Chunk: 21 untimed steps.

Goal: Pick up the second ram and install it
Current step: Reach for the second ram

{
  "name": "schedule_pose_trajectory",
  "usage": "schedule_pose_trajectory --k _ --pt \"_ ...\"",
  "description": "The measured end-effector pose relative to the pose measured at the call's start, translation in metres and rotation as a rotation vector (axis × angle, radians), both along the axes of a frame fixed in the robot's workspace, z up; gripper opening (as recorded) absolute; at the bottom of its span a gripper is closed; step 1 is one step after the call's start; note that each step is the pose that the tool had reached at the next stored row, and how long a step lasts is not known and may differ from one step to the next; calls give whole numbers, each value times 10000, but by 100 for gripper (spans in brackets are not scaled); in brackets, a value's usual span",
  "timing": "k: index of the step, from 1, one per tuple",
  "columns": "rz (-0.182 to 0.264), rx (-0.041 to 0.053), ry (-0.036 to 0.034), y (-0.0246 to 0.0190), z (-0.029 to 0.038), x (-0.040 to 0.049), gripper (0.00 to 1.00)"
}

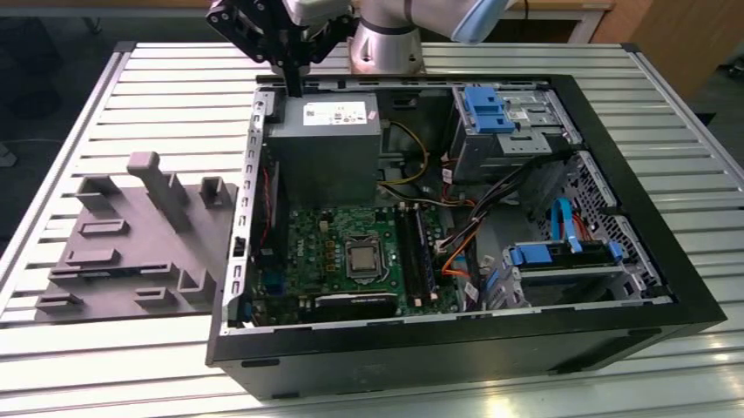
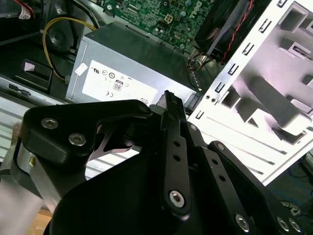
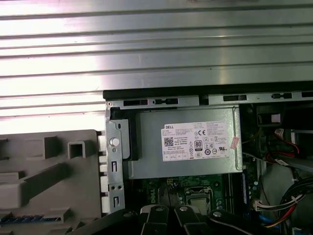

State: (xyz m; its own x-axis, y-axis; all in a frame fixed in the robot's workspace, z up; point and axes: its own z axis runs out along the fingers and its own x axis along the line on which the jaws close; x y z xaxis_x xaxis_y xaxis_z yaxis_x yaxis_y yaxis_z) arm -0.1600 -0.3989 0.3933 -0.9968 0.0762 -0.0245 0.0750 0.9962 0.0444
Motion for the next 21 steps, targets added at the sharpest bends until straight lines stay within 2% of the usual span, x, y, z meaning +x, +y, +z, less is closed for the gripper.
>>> schedule_pose_trajectory --k 21 --pt "-1 0 1 0 0 -149 11"
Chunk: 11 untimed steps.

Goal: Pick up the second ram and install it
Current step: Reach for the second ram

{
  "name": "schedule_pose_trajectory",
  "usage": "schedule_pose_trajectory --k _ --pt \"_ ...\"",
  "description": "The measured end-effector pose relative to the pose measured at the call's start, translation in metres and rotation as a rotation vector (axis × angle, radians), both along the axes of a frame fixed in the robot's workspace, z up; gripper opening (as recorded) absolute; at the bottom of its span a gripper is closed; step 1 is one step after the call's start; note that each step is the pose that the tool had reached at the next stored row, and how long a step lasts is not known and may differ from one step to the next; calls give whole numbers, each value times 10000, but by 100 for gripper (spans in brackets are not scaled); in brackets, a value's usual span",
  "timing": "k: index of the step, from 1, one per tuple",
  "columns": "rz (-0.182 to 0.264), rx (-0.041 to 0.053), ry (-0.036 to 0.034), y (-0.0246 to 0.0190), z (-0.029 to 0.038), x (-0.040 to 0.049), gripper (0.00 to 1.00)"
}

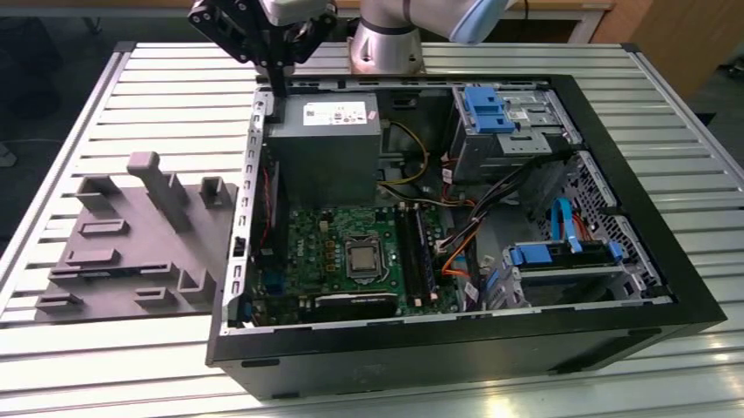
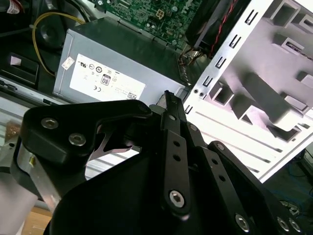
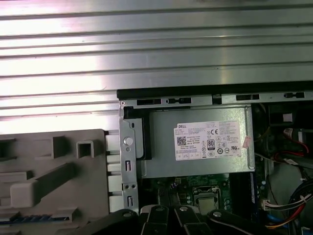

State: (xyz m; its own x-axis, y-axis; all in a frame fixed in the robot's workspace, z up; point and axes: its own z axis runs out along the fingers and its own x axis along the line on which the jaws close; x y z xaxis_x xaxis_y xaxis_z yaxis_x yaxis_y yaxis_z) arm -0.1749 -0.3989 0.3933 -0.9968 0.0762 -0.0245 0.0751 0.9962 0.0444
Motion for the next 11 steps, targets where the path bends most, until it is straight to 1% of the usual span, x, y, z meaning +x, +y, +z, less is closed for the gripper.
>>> schedule_pose_trajectory --k 11 --pt "0 -1 0 0 0 -82 11"
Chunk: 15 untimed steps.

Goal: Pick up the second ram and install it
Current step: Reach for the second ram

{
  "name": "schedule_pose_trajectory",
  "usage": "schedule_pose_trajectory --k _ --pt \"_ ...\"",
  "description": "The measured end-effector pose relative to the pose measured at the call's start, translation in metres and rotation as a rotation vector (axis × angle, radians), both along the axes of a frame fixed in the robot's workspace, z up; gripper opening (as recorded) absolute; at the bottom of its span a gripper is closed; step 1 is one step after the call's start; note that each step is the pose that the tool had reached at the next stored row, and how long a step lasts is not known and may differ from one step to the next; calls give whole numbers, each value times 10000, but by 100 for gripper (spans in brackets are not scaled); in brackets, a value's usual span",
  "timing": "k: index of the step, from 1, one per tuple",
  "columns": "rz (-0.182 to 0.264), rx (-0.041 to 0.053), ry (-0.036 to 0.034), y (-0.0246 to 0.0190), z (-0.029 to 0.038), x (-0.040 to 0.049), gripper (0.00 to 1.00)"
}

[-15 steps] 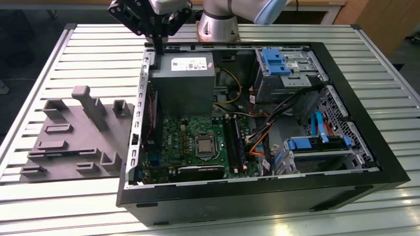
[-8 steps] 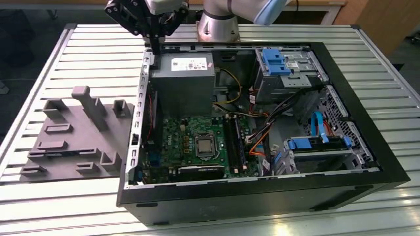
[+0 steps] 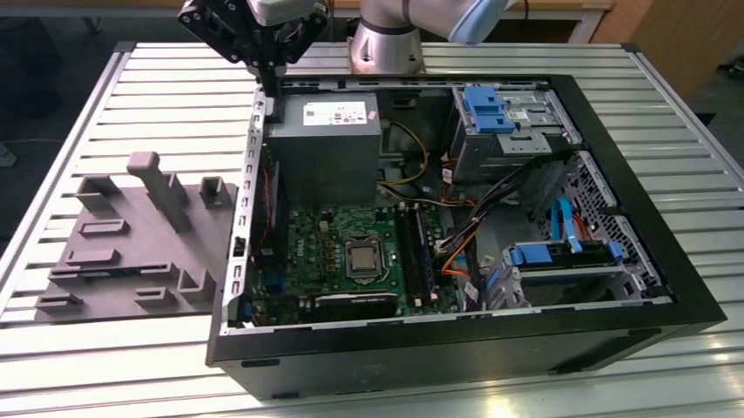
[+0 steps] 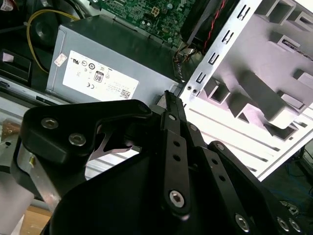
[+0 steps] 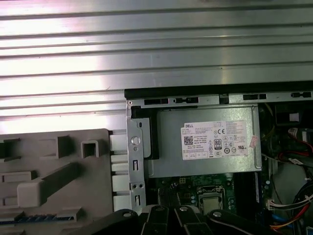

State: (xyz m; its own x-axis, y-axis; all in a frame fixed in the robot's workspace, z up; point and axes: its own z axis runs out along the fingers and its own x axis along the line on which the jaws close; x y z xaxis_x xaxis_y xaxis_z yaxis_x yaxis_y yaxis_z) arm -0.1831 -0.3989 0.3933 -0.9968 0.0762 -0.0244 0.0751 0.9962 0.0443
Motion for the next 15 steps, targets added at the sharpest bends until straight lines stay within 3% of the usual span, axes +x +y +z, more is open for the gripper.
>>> schedule_pose_trajectory --k 15 --pt "0 1 -1 0 -1 -123 11"
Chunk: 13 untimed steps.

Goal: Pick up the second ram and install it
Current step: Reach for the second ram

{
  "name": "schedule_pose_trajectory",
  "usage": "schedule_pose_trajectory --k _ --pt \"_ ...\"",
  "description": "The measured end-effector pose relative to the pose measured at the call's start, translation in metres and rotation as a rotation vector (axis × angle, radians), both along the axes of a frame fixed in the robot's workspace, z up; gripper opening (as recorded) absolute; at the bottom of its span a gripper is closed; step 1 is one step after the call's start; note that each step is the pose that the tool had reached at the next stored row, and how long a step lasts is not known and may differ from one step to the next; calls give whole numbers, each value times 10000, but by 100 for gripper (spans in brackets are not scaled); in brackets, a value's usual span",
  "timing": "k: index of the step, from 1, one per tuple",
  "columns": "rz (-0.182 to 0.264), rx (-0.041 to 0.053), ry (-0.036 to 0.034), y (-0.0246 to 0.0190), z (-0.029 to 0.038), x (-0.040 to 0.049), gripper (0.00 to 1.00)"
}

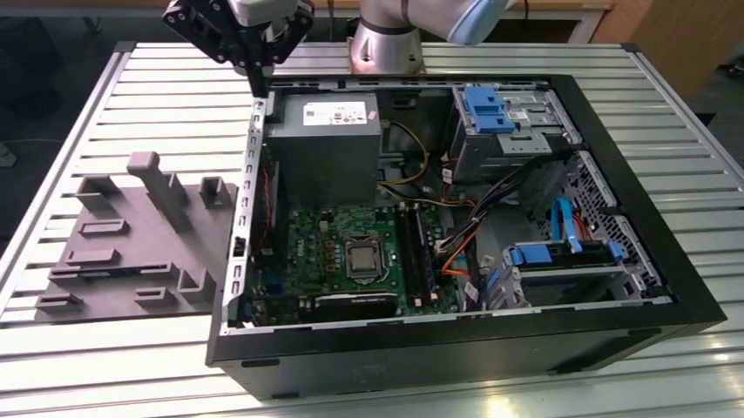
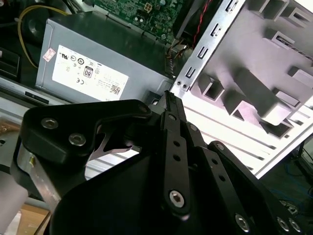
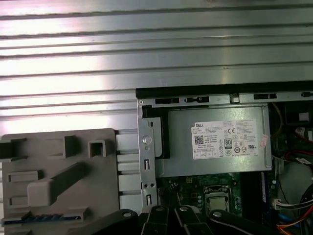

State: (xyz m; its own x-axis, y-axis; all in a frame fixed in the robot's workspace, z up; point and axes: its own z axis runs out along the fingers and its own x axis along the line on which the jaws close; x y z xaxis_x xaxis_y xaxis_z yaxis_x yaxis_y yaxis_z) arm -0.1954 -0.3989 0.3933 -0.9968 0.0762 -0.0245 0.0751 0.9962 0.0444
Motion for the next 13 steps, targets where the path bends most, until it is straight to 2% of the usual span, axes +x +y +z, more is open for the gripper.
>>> schedule_pose_trajectory --k 13 --pt "0 -1 1 0 0 -119 11"
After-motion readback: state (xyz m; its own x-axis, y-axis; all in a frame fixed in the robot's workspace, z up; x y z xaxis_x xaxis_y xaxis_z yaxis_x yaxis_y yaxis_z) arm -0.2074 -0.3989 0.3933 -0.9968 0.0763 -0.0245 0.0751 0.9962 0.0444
